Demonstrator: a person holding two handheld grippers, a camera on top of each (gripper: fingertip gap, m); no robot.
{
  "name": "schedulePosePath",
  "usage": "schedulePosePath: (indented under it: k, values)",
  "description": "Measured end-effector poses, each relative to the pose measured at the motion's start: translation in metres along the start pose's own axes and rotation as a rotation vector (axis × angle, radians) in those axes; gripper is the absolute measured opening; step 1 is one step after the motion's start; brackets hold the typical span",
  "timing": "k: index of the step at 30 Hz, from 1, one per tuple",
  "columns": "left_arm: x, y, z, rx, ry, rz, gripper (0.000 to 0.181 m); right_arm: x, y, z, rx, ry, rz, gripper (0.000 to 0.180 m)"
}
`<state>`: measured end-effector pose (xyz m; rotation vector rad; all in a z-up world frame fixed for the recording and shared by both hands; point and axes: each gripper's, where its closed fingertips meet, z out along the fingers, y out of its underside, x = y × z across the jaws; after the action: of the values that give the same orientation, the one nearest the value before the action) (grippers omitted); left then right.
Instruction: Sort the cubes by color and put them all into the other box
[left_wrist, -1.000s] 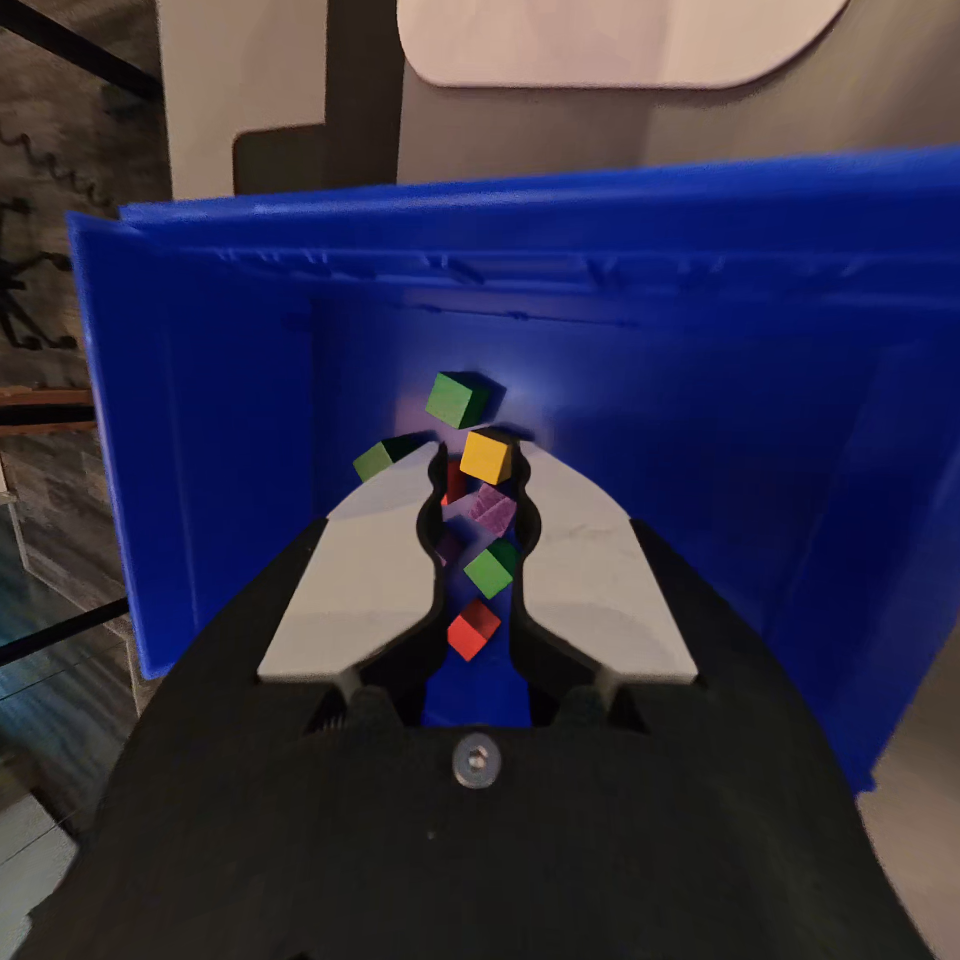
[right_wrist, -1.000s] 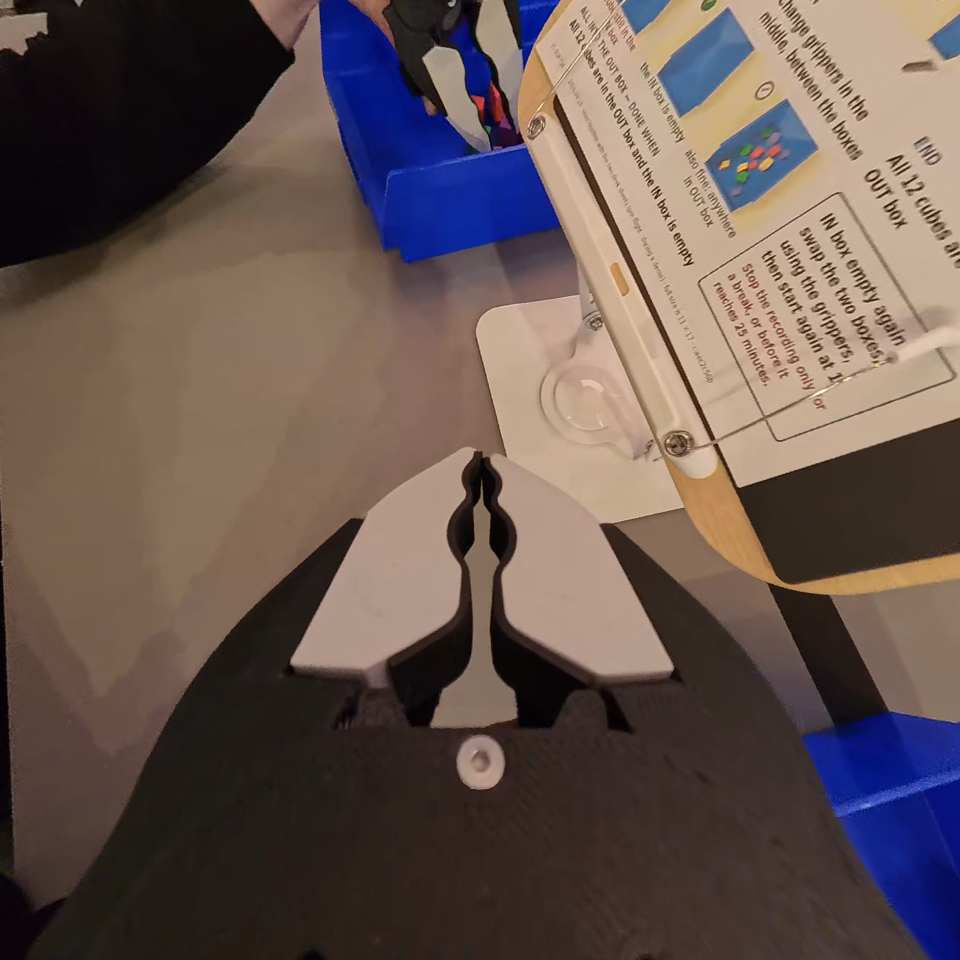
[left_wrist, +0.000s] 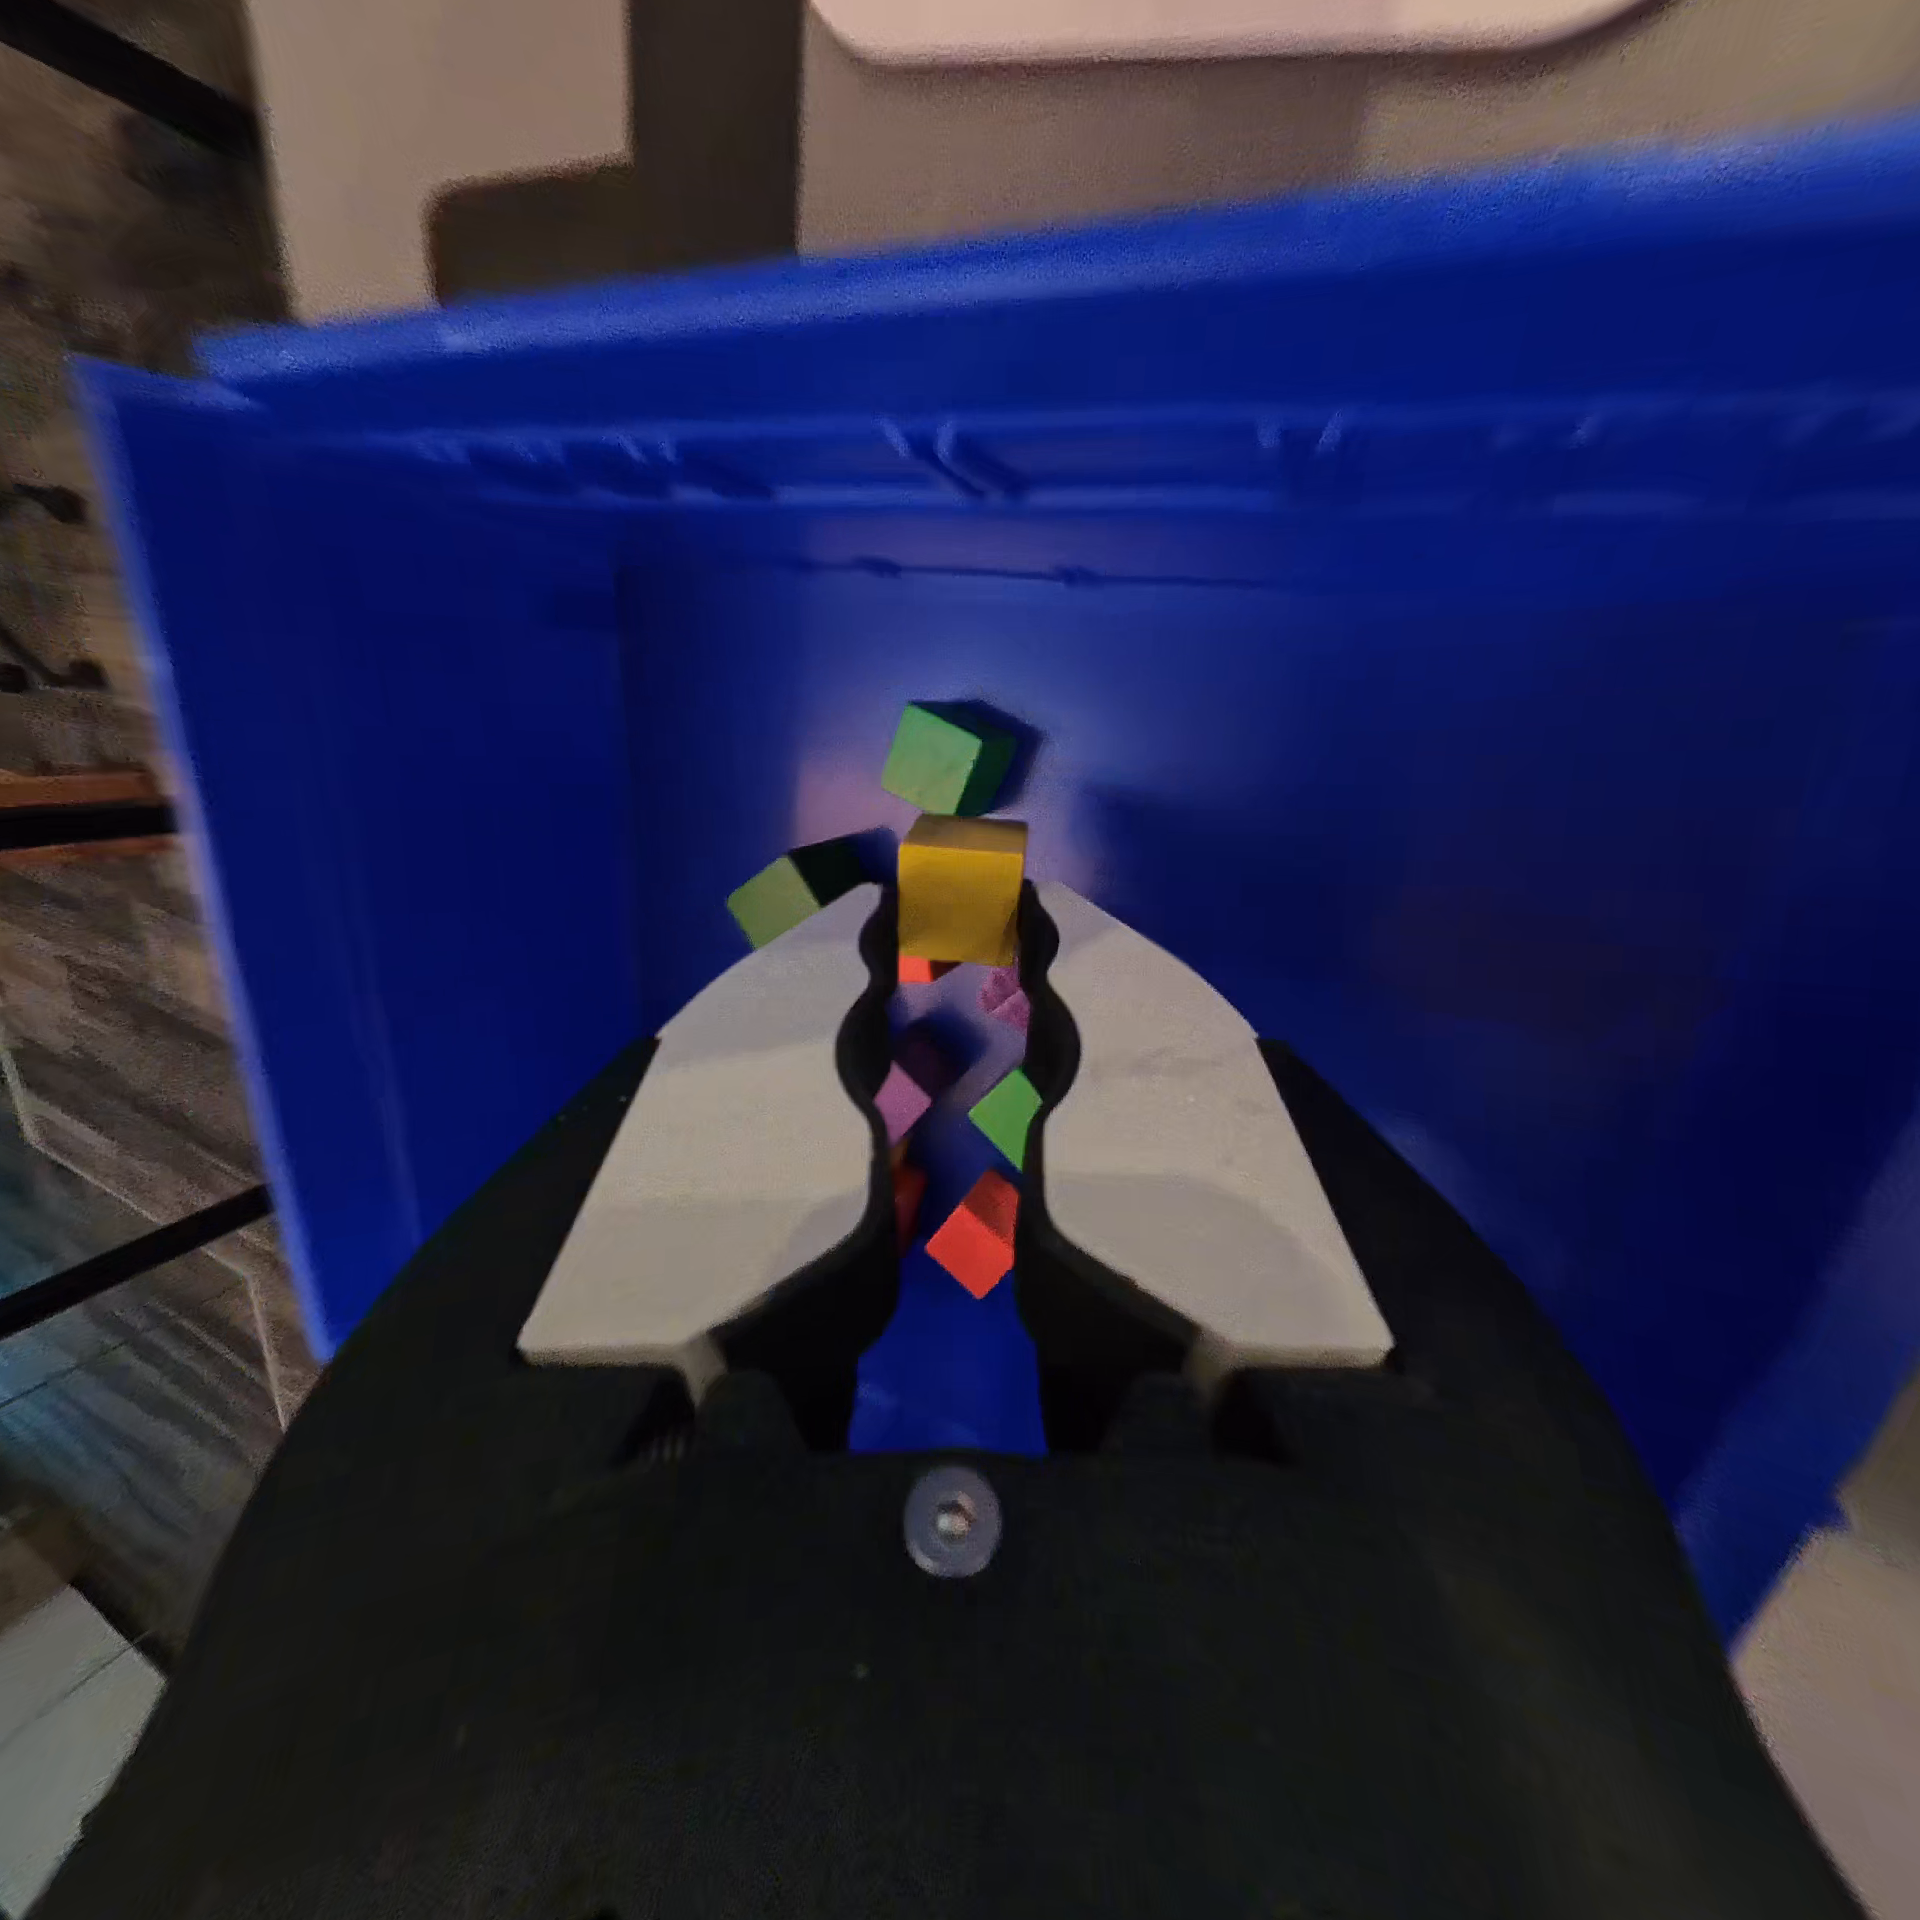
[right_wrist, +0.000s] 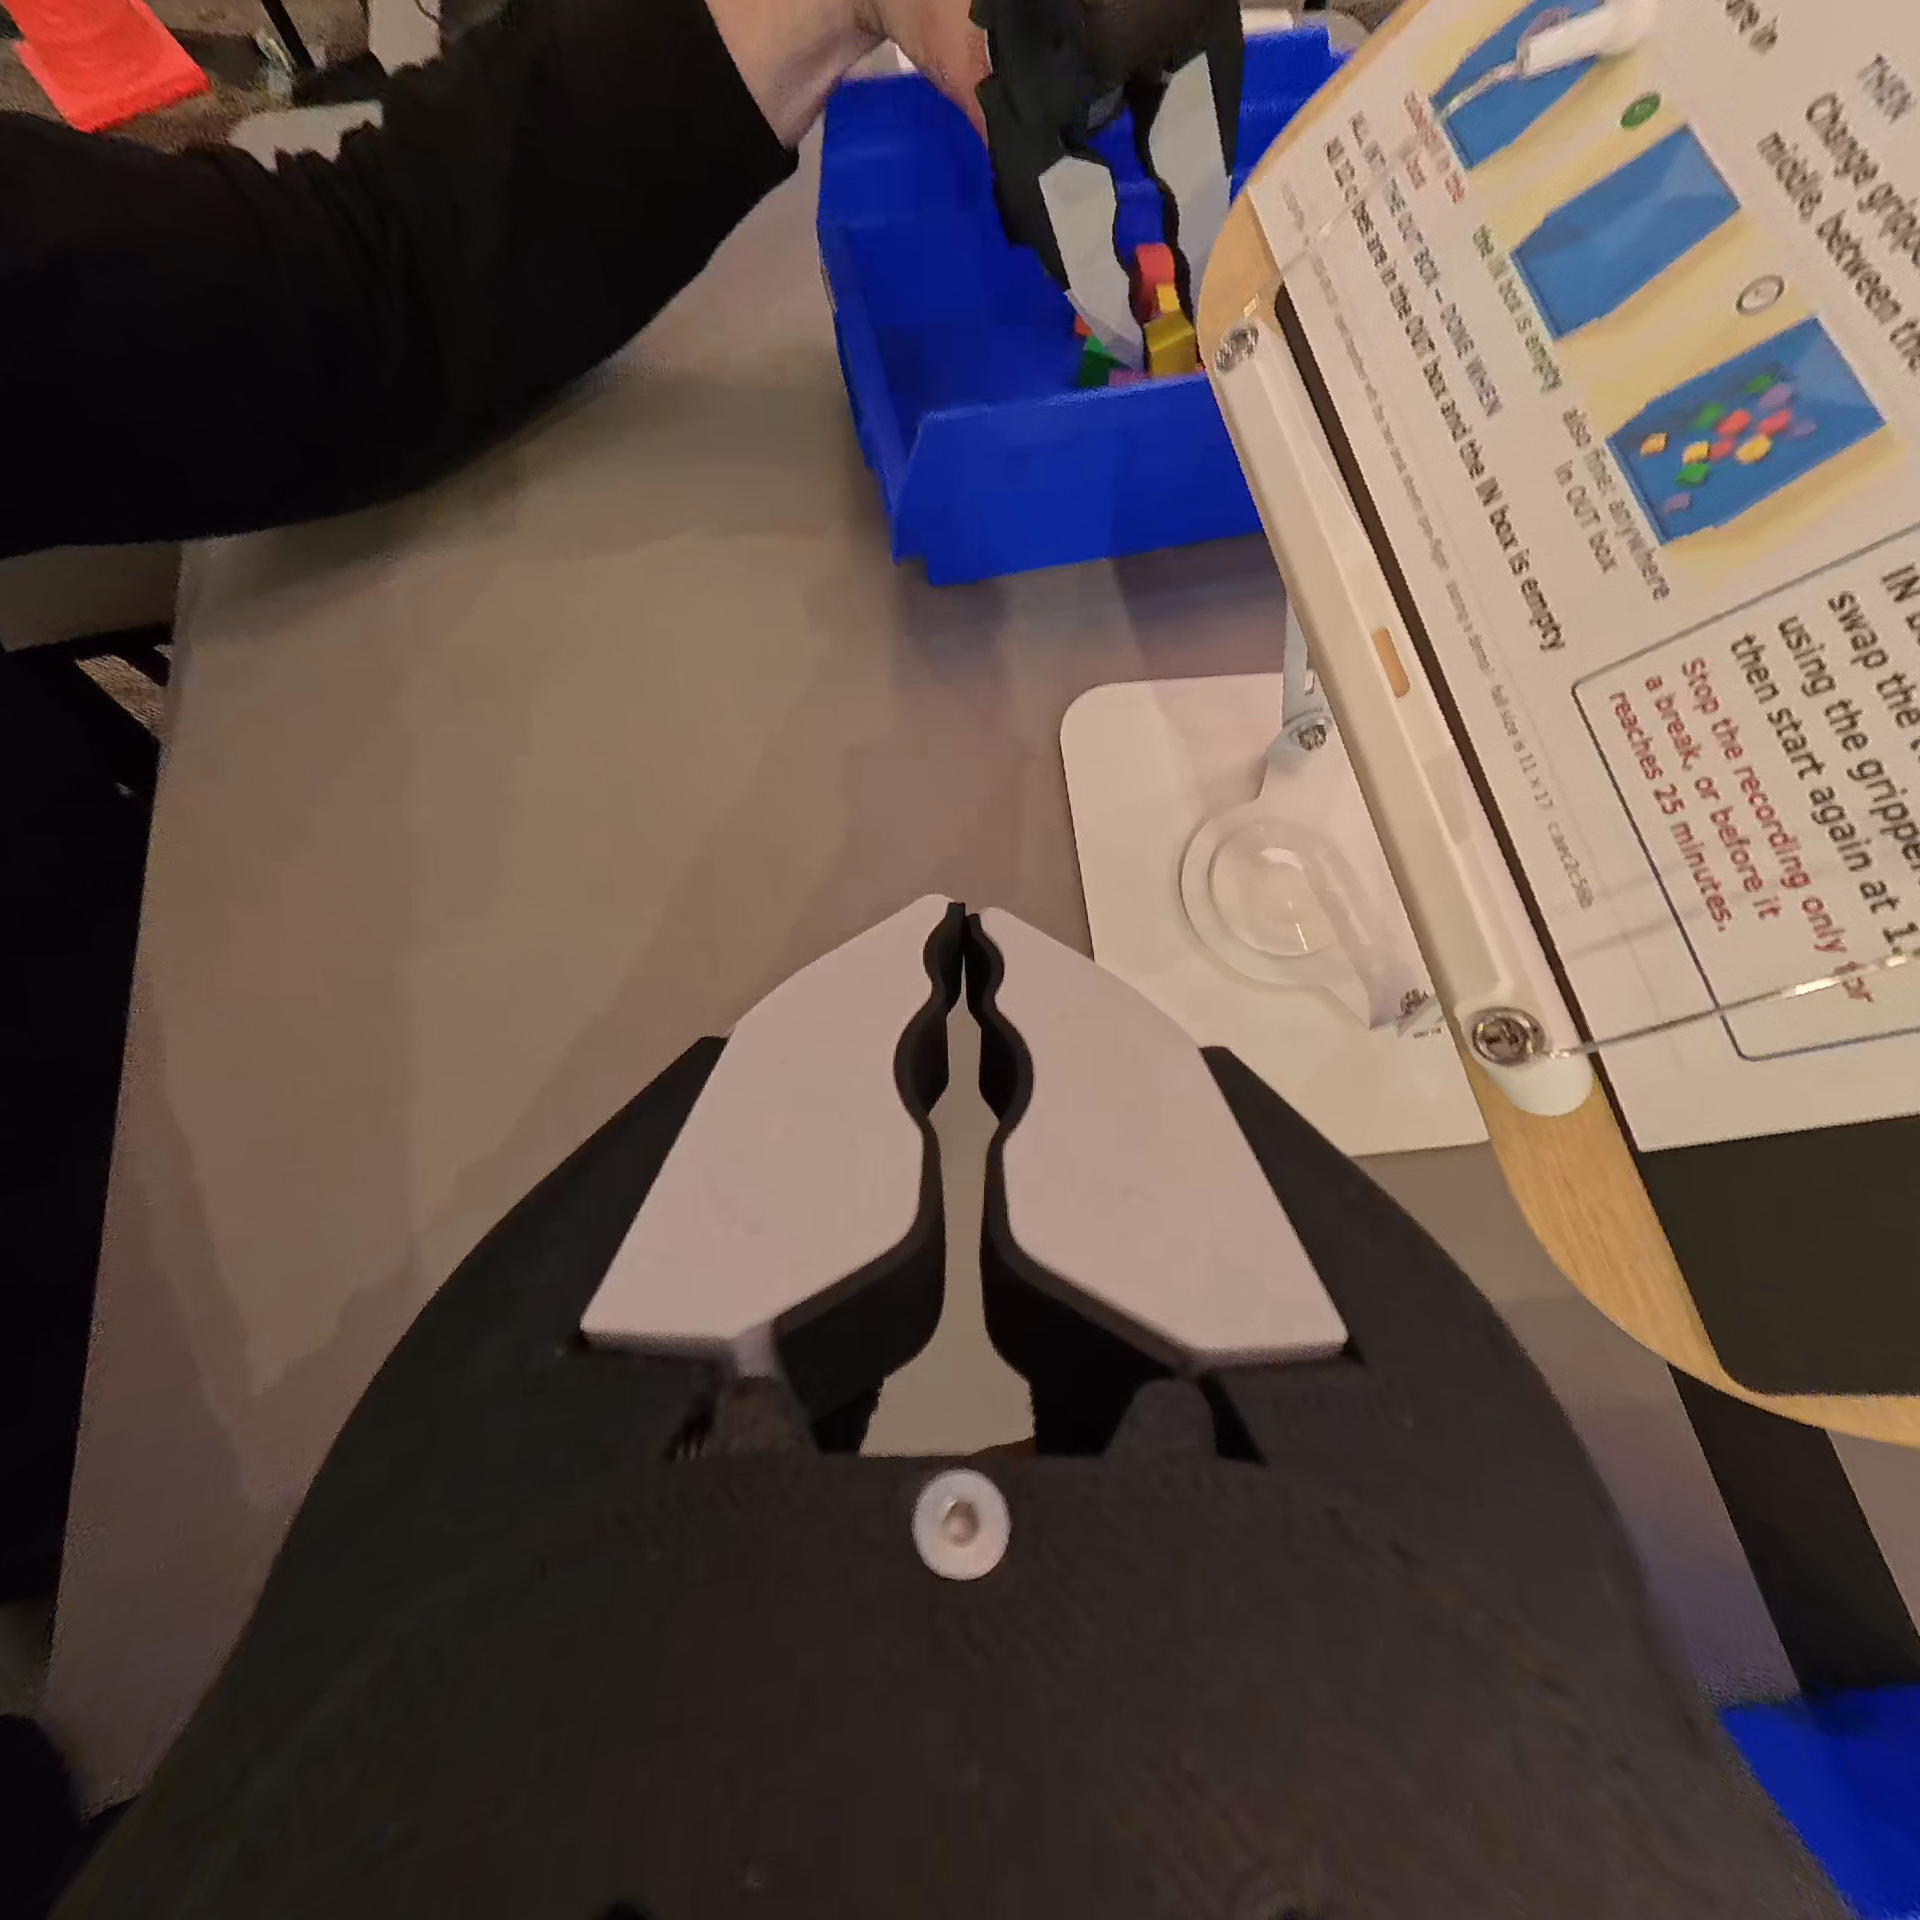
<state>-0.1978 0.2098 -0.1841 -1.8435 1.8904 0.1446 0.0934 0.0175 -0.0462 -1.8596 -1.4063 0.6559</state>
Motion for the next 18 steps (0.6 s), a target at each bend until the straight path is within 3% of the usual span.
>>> schedulePosePath:
  k: [6, 11, 18]
  values:
    - [-0.012, -0.051, -0.104, 0.239, -0.26, 0.061, 0.021, -0.014, -0.042, -0.002, 0.218, -0.055, -0.005, 0.004]
    - [0.019, -0.132, -0.203, 0.572, -0.477, 0.226, 0.021, -0.031, -0.086, -0.009, 0.445, -0.138, 0.005, 0.014]
    - [0.083, -0.235, -0.276, 0.915, -0.648, 0.443, 0.021, -0.061, -0.142, -0.015, 0.678, -0.383, 0.042, 0.035]
